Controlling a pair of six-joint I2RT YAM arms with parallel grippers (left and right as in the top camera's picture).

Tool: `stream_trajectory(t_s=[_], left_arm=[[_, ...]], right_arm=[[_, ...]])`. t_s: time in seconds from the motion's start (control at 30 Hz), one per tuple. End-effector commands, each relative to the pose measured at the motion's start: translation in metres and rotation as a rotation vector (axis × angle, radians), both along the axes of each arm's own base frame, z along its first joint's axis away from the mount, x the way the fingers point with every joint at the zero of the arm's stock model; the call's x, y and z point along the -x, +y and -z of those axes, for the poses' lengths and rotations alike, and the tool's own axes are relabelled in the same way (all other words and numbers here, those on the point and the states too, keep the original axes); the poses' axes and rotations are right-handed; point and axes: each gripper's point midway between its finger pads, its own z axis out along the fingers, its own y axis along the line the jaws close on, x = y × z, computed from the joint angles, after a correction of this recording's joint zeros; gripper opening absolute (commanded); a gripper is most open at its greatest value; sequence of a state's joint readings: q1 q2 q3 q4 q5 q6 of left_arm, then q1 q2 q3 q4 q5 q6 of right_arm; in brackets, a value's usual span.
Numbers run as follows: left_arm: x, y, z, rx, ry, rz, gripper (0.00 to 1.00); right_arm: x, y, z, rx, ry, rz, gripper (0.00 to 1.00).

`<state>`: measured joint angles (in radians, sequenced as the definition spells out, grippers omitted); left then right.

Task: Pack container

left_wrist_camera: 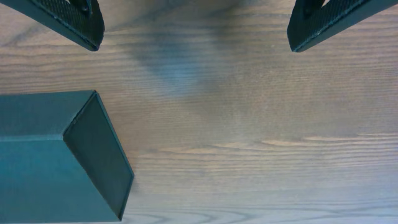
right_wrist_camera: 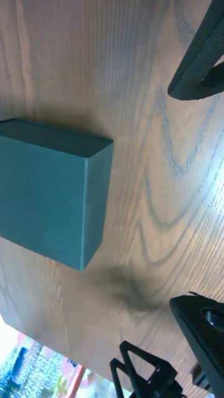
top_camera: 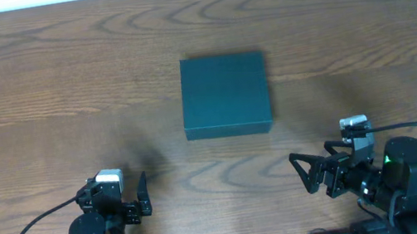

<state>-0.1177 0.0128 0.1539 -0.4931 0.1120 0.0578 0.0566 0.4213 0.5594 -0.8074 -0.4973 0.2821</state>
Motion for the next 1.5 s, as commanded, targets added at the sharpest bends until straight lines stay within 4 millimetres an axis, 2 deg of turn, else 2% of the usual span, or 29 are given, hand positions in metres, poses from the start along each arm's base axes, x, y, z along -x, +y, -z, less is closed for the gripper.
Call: stream_trajectory(t_s=[0.0,0.3,0.47,0.6,0.7,0.97,1.07,1.47], left_arm=[[-0.001,0.002,0.005,-0.018,0.002,-0.003,0.95],[-0.001,0.002,0.005,-0.018,0.002,-0.003,0.95],[-0.001,0.002,0.005,-0.018,0.002,-0.003,0.95],[-0.001,0.002,0.005,-0.018,0.002,-0.003,0.96],[-0.001,0.002,0.005,-0.018,0.002,-0.003,0.95],[-0.001,0.002,0.005,-0.018,0.002,-0.003,0.95],[-0.001,0.002,0.005,-0.018,0.002,-0.003,0.95],[-0.001,0.002,0.005,-0.018,0.002,-0.003,0.95]], right_arm=[[0.001,0.002,0.0,-0.011,0.005,-0.003,0.99],[0.001,0.002,0.0,-0.01,0.004,-0.004,0.99],[-0.013,-0.034,0.011,0.265,-0.084,0.072,0.99],[-0.017,-0.052,0.019,0.385,-0.168,0.118,0.99],[-0.02,-0.052,0.027,0.378,-0.23,0.133,0.99],[-0.028,-0.048,0.07,0.316,-0.313,0.157,0.99],[-0.029,-0.048,0.057,0.308,-0.378,0.167,0.99],[-0.029,-0.048,0.057,0.308,-0.379,0.168,0.99]])
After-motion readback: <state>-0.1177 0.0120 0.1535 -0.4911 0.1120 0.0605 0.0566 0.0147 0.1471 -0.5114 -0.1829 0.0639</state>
